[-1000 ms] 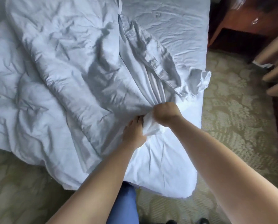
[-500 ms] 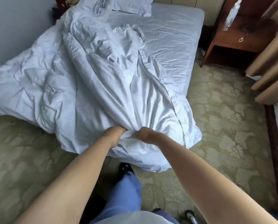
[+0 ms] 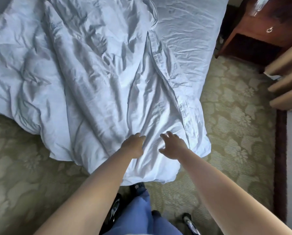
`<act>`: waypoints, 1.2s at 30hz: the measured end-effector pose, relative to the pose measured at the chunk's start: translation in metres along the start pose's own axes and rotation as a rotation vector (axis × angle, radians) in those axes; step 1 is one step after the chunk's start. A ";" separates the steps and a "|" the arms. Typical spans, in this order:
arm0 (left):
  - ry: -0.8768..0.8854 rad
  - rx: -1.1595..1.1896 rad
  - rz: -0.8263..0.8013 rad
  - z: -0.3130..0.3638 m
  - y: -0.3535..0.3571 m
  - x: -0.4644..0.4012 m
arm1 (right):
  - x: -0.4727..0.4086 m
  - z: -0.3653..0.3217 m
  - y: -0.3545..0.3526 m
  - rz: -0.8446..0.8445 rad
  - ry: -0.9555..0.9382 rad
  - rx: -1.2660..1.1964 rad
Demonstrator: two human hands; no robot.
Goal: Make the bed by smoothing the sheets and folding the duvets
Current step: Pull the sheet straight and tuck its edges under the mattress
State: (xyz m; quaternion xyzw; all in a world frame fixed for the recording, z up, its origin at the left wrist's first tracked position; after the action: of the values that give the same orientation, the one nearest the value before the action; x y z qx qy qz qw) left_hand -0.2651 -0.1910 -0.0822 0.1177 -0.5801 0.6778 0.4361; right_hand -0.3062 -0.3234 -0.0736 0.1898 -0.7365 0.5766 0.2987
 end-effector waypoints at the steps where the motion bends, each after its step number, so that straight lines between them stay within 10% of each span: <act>1: 0.008 0.010 -0.007 0.004 -0.002 -0.009 | -0.005 0.007 -0.002 -0.005 0.017 0.008; 22: -0.156 0.266 0.016 0.078 -0.005 -0.112 | -0.091 0.143 -0.036 0.034 0.054 0.113; 36: -0.283 0.226 0.009 0.095 0.056 -0.120 | -0.151 0.169 -0.008 0.057 0.081 -0.445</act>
State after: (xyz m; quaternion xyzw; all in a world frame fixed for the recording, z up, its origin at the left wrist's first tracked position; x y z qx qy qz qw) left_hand -0.2682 -0.3273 -0.1718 0.2574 -0.5563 0.7175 0.3310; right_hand -0.2252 -0.4977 -0.1940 0.0749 -0.8380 0.4152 0.3459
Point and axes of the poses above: each hand's wrist, its own x-axis away from the middle knuckle, its own y-axis out of the palm, z = x × y, the point moved 9 cm from there along -x, towards the middle knuckle, and after that the axes turned 2 degrees about -z, right-handed, at the moved point
